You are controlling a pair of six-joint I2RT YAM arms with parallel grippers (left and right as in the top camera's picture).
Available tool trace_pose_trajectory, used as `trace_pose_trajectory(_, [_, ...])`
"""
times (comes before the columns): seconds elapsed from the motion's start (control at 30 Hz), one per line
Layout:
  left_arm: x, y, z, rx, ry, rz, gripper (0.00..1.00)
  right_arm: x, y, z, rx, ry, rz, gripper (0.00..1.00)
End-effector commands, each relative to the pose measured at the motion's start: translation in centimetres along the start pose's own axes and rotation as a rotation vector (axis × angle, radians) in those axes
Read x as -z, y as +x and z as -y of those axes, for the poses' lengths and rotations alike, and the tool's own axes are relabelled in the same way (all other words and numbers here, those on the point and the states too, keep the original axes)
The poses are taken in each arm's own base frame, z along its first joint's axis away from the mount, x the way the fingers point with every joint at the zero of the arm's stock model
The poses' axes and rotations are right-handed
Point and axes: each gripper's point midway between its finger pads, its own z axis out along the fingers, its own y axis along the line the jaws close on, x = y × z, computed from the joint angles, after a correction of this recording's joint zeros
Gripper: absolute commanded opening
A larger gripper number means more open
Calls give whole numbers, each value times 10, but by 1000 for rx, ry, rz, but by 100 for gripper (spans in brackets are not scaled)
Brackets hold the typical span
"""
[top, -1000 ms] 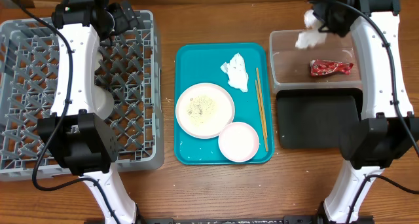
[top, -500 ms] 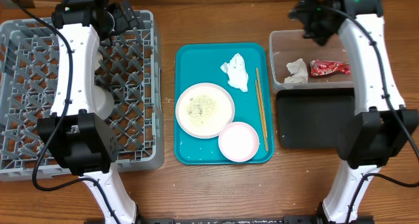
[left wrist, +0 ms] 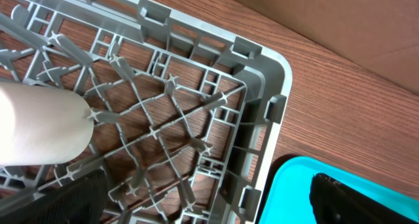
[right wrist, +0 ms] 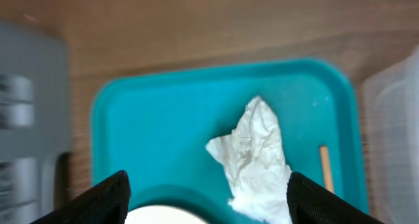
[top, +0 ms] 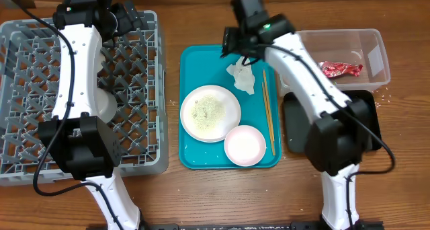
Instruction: Sort waste into correct bins and load items into the dishwasher
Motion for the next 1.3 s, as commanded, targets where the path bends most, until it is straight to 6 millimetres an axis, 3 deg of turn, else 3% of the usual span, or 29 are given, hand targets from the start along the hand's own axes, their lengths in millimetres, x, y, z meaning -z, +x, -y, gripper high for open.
trace_pose_trajectory(0.0, [10,-8,1,18,3,32,100,-45,19,18,26,102,-38,78])
trace_pose_trajectory(0.17, [10,-8,1,18,3,32,100,-77,39,27,-17,141,-96,78])
trace_pose_trajectory(0.3, [10,-8,1,18,3,32,100,-90,50,32,-60,162,-126,78])
trace_pose_trajectory(0.63, [10,-8,1,18,3,32,100,-91,65,23,-53,174,-151,69])
trace_pose_trajectory(0.97, [10,-8,1,18,3,32,100,-104,74,32,-51,203,-141,69])
trace_pose_trajectory(1.03, [10,-8,1,18,3,32,100,-104,72,32,-52,201,-136,59])
trace_pose_trajectory(1.07, [10,-8,1,18,3,32,100,-103,71,31,-52,198,-132,50])
trace_pose_trajectory(1.13, [10,-8,1,18,3,32,100,-99,66,29,-54,193,-126,21])
trace_pose_trajectory(1.23, [10,-8,1,18,3,32,100,-84,50,20,-58,176,-101,4])
trace_pose_trajectory(1.27, [10,-8,1,18,3,32,100,-77,42,16,-60,168,-88,4])
